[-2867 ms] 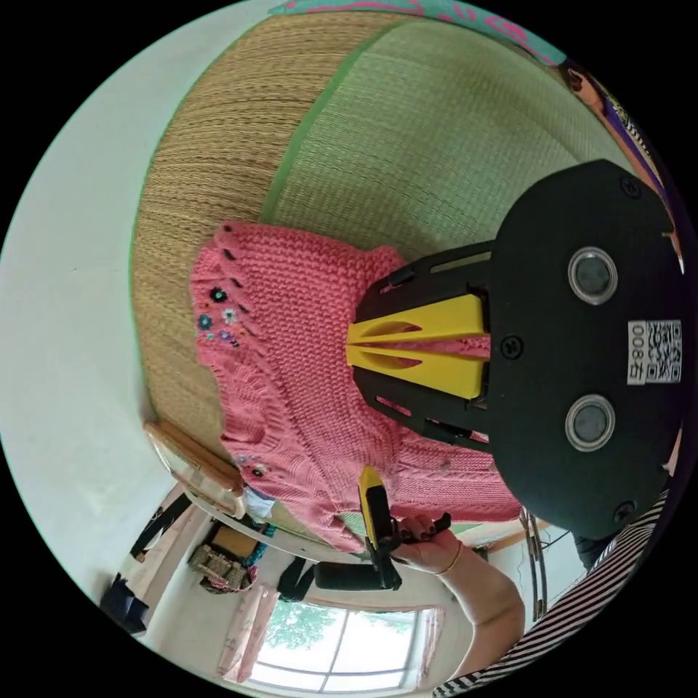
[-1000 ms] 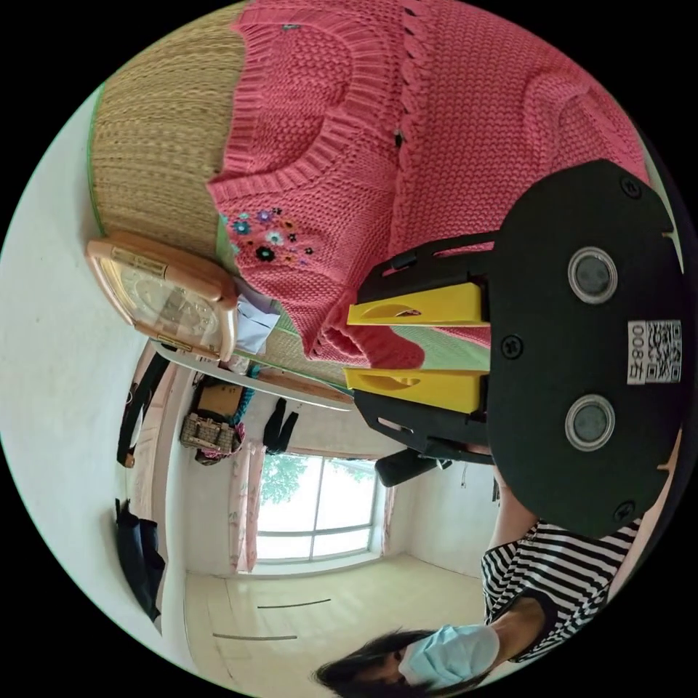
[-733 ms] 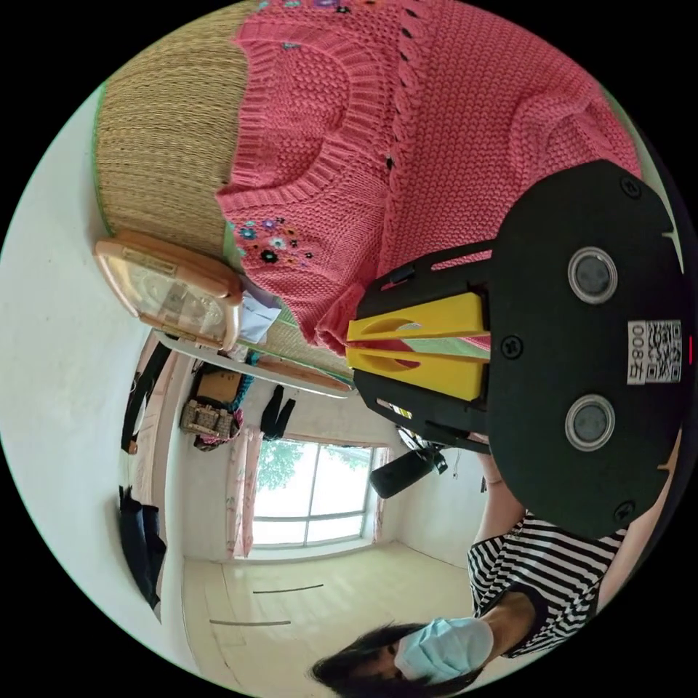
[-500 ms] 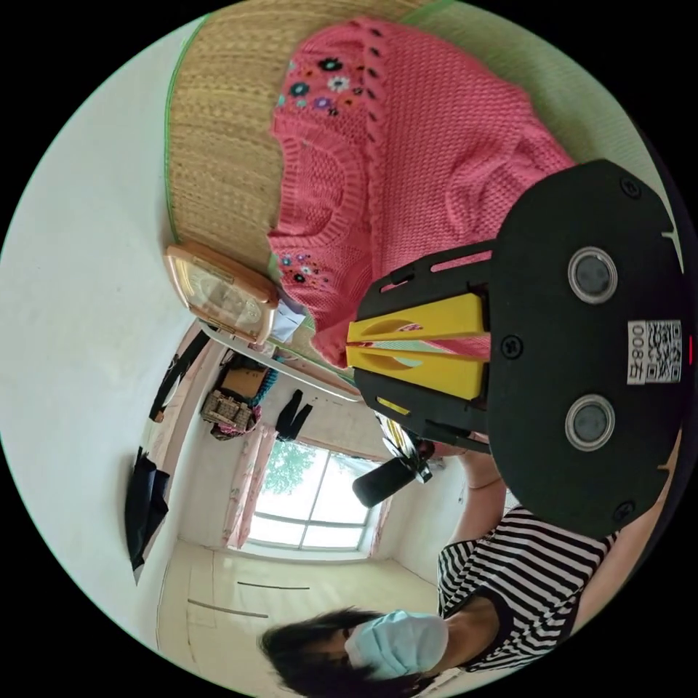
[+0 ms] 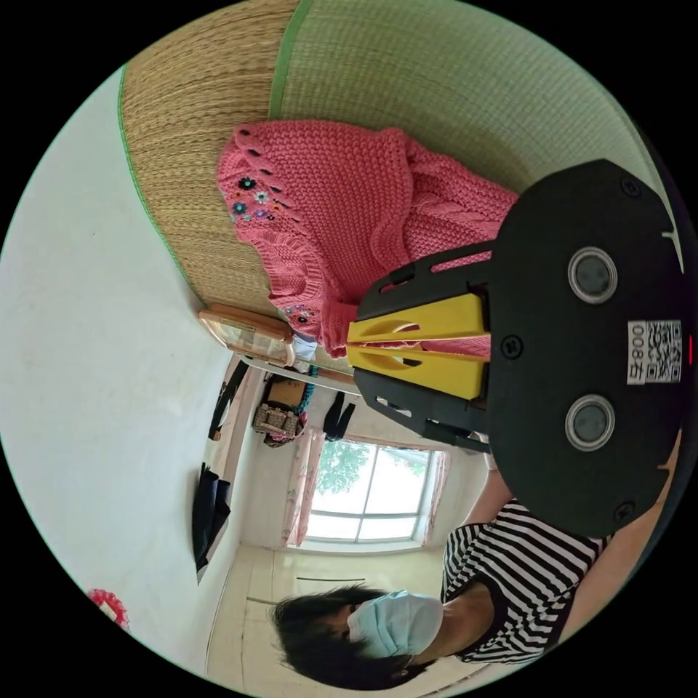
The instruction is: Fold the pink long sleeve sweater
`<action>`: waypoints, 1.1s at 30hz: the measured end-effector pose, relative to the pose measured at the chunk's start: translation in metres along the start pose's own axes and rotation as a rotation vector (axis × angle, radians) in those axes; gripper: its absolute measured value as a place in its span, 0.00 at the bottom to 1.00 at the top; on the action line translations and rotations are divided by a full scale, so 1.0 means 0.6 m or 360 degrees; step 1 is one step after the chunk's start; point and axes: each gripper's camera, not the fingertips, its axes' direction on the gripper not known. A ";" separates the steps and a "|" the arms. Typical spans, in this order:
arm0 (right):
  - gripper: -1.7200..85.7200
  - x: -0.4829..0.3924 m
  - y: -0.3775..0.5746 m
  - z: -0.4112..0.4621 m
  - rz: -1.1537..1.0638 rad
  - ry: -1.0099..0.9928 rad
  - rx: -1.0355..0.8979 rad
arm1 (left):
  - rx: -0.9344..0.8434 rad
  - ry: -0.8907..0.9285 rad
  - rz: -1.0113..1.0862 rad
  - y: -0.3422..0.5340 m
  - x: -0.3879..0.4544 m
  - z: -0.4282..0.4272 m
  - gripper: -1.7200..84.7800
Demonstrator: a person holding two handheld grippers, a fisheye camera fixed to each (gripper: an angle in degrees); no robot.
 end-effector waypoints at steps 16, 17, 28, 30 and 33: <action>0.02 0.115 0.052 -0.109 0.0375 0.0303 0.0100 | -0.0074 0.0010 -0.0149 -0.034 -0.098 0.041 0.09; 0.02 0.128 0.053 -0.111 0.0419 0.0291 0.0099 | -0.0075 0.0020 -0.0145 -0.034 -0.101 0.040 0.09; 0.02 0.120 0.087 -0.147 0.0388 0.0370 0.0113 | -0.0104 -0.0060 0.0060 -0.023 -0.066 -0.015 0.10; 0.02 0.133 0.096 -0.147 0.0427 0.0374 0.0110 | -0.0088 -0.0132 0.0052 -0.025 -0.075 -0.034 0.10; 0.02 0.143 0.105 -0.154 0.0452 0.0346 0.0148 | 0.0017 -0.0181 0.0056 -0.028 -0.085 -0.072 0.10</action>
